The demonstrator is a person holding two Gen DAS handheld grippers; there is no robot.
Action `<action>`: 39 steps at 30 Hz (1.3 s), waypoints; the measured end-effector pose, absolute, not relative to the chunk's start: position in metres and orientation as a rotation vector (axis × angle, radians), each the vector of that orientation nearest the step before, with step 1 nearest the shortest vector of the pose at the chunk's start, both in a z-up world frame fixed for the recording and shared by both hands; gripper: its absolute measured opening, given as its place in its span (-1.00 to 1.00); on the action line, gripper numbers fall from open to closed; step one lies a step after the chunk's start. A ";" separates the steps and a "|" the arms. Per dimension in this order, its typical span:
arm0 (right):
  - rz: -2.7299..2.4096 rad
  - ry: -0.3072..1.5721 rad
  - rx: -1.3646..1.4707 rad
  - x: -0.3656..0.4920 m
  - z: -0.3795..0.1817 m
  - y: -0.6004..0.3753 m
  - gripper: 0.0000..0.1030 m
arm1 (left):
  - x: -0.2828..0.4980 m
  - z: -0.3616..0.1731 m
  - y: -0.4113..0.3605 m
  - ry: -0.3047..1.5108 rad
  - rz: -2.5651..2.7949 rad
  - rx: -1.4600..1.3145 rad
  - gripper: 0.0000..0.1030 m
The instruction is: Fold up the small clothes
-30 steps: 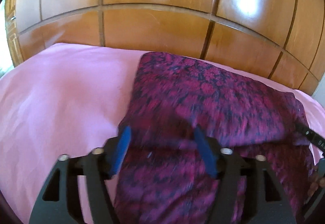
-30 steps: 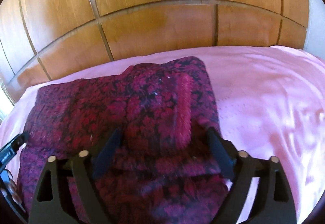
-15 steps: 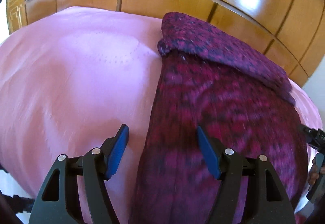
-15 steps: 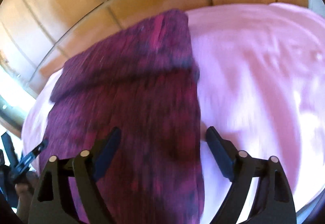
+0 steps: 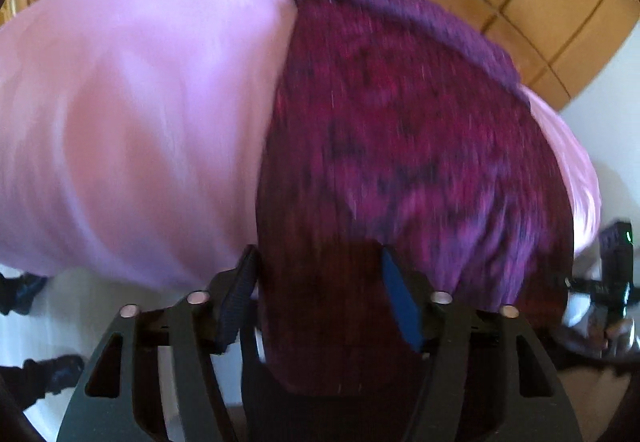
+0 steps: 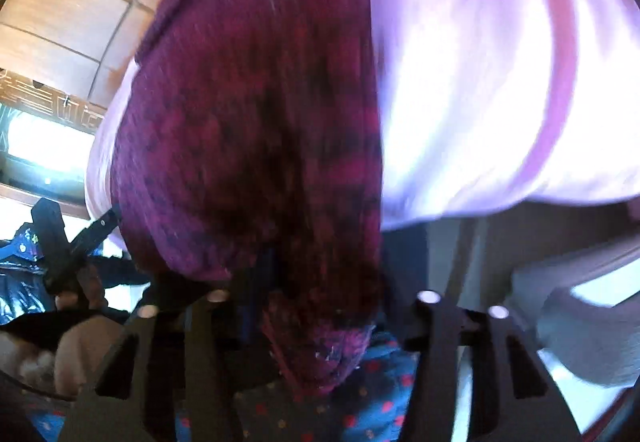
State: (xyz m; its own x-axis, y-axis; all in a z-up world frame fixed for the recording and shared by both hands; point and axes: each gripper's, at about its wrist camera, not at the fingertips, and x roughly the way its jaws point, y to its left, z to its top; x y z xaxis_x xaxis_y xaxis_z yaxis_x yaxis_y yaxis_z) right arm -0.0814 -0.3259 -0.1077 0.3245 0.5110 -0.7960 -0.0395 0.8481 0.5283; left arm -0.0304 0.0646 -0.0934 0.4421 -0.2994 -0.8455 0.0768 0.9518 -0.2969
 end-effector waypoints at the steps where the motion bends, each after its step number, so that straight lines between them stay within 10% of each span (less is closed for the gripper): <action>1: 0.382 1.194 0.449 -0.078 -0.106 -0.323 -0.40 | -0.034 -0.098 0.062 1.119 -0.246 -0.196 -0.44; 6: 0.538 1.147 0.308 -0.078 -0.069 -0.297 -0.64 | -0.041 -0.077 0.071 1.089 -0.333 -0.239 -0.73; 26: 0.433 0.763 0.820 0.056 0.005 -0.348 -0.66 | 0.145 -0.011 0.087 0.894 -0.432 -0.638 -0.75; 29: 0.396 0.788 0.844 0.078 0.001 -0.354 -0.40 | 0.167 -0.017 0.086 0.921 -0.371 -0.654 -0.57; 31: 0.400 0.794 0.894 0.086 -0.004 -0.363 -0.17 | 0.170 -0.015 0.098 0.876 -0.346 -0.708 -0.09; 34: 0.470 0.761 0.957 0.080 -0.004 -0.379 0.57 | 0.164 -0.010 0.118 0.811 -0.279 -0.726 0.09; 39: 0.452 0.680 0.894 0.052 0.019 -0.392 0.81 | 0.128 -0.019 0.139 0.774 -0.267 -0.610 0.39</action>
State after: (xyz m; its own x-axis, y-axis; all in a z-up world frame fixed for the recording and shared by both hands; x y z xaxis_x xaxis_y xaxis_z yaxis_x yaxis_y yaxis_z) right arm 0.0518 -0.3916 0.0185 0.7055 0.6180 -0.3470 -0.0810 0.5567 0.8268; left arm 0.1278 0.1388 -0.0190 0.6926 -0.4395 -0.5720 0.0067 0.7969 -0.6041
